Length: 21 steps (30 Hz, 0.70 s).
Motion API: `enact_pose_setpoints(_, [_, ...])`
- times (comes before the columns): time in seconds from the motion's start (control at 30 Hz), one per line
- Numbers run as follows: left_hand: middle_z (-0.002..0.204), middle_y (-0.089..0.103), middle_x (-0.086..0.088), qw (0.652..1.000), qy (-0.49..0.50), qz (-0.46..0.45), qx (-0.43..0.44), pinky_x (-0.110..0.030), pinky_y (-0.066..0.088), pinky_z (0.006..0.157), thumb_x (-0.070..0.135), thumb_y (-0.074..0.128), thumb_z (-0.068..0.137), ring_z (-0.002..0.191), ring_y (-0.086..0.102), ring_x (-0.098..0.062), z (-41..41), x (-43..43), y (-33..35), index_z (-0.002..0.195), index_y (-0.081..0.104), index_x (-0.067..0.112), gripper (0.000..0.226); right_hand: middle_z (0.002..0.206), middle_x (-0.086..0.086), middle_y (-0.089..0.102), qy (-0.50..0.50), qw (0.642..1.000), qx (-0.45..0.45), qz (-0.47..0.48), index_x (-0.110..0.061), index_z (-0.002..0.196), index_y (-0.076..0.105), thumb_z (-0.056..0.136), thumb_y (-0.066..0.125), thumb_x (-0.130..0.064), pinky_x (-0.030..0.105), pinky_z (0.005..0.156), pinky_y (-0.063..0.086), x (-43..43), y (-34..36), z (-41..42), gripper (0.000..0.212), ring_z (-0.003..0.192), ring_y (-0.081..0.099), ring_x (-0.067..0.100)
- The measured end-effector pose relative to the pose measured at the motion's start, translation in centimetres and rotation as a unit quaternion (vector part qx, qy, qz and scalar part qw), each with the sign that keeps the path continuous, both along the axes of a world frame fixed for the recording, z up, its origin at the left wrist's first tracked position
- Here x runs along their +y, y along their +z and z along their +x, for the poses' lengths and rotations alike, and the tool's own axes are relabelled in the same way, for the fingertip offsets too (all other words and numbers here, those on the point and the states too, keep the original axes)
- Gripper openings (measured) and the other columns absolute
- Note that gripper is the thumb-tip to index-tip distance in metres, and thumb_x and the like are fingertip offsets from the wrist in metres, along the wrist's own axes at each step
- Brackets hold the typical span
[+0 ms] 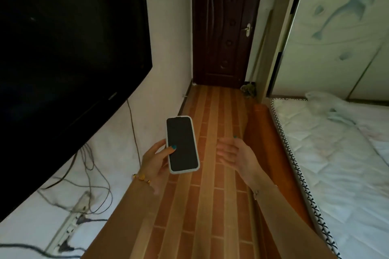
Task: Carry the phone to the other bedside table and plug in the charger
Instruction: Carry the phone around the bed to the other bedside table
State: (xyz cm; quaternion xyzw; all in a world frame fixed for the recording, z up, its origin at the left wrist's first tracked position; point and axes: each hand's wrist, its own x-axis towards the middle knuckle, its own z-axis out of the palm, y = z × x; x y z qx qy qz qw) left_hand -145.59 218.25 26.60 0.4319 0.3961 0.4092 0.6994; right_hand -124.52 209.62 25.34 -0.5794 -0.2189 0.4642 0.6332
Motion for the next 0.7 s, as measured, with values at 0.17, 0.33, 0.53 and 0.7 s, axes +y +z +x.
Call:
enact_pose_setpoints(0.17, [0.106,0.068,-0.010,0.999,-0.014,-0.009,-0.029,-0.029,0.060,0.065,0.010,0.061,0.084,0.089,0.069,-0.022,4.8,7.3,0.2,0.119,0.059,0.013,0.036,0.103,0.007,0.074,-0.004,1.000,-0.007,-0.006,-0.014,0.104,0.069,0.098,0.039,-0.034,0.034,0.081,0.053,6.3,0.6,4.9,0.037,0.096,0.069,0.022])
enact_pose_setpoints(0.33, [0.109,0.066,-0.012,1.000,-0.024,-0.007,-0.018,-0.034,0.058,0.073,0.011,0.058,0.086,0.092,0.067,-0.023,9.2,14.1,-0.3,0.108,0.063,0.017,0.023,0.091,0.002,0.076,-0.015,1.000,-0.009,-0.002,-0.014,0.100,0.070,0.098,0.038,-0.032,0.034,0.081,0.053,11.7,-0.1,9.4,0.037,0.087,0.070,0.020])
enact_pose_setpoints(0.53, [0.112,0.066,-0.011,0.999,-0.044,0.003,-0.013,-0.034,0.059,0.072,0.012,0.058,0.086,0.097,0.066,-0.026,15.9,23.3,-1.2,0.122,0.057,0.011,0.035,0.091,0.001,0.076,-0.043,0.999,-0.011,0.012,-0.016,0.101,0.070,0.098,0.038,-0.034,0.034,0.078,0.053,19.1,-1.4,15.9,0.037,0.087,0.071,0.018])
enact_pose_setpoints(0.7, [0.105,0.069,-0.006,0.998,-0.059,0.009,-0.017,-0.030,0.060,0.066,0.010,0.061,0.083,0.094,0.067,-0.023,22.1,32.0,-0.7,0.114,0.062,0.015,0.031,0.097,0.003,0.076,-0.058,0.998,-0.027,0.003,-0.017,0.100,0.071,0.097,0.038,-0.034,0.035,0.082,0.053,27.7,-1.3,21.2,0.037,0.091,0.072,0.019])
